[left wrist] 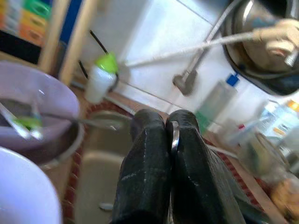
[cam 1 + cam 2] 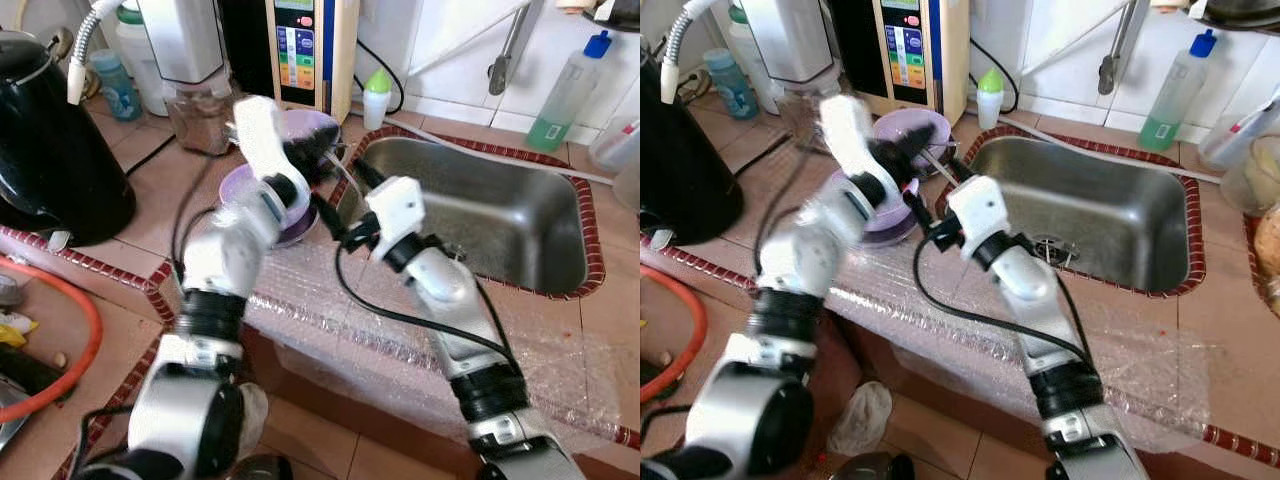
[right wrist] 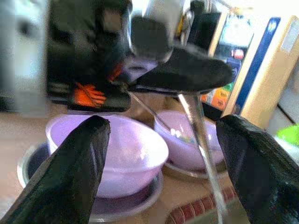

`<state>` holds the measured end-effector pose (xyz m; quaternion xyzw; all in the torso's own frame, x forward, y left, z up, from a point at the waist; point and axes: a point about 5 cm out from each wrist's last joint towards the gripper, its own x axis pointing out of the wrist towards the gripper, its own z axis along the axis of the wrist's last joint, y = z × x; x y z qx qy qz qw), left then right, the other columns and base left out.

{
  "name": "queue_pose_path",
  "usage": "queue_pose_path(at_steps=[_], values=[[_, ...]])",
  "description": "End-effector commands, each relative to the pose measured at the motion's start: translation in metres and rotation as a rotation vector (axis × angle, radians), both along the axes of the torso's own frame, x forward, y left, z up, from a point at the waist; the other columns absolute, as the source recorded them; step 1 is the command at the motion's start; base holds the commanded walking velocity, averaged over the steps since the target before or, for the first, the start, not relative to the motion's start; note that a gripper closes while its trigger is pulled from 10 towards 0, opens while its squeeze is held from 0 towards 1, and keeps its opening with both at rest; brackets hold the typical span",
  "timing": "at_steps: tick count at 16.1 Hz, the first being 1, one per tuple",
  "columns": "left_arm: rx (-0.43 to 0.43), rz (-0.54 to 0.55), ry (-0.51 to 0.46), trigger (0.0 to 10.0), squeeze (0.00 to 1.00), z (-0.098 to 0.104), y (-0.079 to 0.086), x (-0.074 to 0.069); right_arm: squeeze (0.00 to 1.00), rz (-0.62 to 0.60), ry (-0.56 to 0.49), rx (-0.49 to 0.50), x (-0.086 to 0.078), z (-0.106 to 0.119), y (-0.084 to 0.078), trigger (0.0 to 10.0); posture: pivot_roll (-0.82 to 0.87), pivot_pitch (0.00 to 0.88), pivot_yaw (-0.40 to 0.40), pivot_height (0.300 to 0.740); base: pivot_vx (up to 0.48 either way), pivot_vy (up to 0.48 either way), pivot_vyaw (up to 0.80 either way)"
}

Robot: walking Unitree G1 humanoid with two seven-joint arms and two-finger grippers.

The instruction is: Kitchen organization

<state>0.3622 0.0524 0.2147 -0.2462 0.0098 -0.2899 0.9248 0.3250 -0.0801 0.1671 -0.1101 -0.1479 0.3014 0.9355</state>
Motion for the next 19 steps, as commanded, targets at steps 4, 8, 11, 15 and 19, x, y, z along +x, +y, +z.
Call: queue_pose_path(at_steps=[4,8,11,15,19], values=[[0.021,-0.047,-0.044,0.0,0.00,0.007,-0.007,-0.009,0.00,-0.101,0.024,-0.075,0.016,-0.004,-0.003,0.0,0.00,0.000,0.078,0.740,0.000,0.000,0.00],[0.045,-0.028,-0.032,0.0,0.00,0.000,-0.003,-0.013,0.00,-0.215,0.070,-0.097,0.031,-0.005,-0.023,0.0,0.02,0.000,0.066,0.740,0.000,0.000,0.00],[0.062,-0.019,-0.033,0.0,0.00,-0.002,-0.001,-0.015,0.00,-0.231,0.098,-0.097,0.034,-0.008,-0.027,0.0,0.02,0.000,0.067,0.740,0.000,0.000,0.00],[0.116,-0.010,-0.048,1.1,0.00,-0.005,0.001,-0.014,0.00,-0.182,0.123,-0.103,0.032,-0.011,-0.025,0.0,0.02,0.000,0.072,0.740,0.000,0.000,0.00],[0.150,0.004,-0.047,1.7,0.00,-0.009,0.003,-0.013,0.00,-0.164,0.154,-0.120,0.040,-0.007,-0.037,0.0,0.02,0.000,0.075,0.740,0.000,0.000,0.00]])
